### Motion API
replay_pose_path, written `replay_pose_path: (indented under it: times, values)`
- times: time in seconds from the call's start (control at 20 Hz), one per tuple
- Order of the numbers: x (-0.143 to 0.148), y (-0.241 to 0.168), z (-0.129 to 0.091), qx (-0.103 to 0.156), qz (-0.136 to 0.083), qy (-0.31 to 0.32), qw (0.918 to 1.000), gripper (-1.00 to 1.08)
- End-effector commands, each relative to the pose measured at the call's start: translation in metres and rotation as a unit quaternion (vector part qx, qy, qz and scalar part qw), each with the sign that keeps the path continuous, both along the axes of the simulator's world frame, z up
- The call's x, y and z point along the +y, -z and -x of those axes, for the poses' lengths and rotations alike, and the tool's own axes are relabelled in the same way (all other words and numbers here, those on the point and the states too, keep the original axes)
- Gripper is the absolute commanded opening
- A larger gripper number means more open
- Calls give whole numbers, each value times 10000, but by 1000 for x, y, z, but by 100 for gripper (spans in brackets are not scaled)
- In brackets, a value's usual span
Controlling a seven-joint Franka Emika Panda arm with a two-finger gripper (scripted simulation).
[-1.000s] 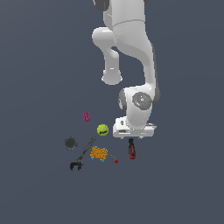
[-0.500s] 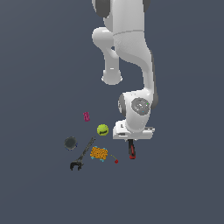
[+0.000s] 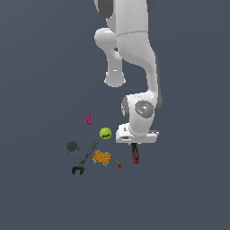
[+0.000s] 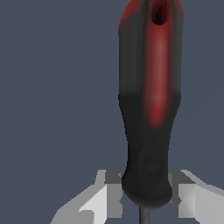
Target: Pick up a designated object from a clutter of objects.
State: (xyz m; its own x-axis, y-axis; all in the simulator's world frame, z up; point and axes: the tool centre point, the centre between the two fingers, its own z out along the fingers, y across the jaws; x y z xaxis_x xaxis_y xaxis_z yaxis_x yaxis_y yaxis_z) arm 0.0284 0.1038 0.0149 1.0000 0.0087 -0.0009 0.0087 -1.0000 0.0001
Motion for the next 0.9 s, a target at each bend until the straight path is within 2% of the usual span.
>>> replay_pose_path:
  times: [0.0, 0.45, 0.85]
  values:
    - [0, -1, 0, 0, 0, 1, 10000, -100]
    - [-10, -30, 2, 0, 0, 1, 10000, -100]
    - [-29, -91, 7, 0, 0, 1, 10000, -100]
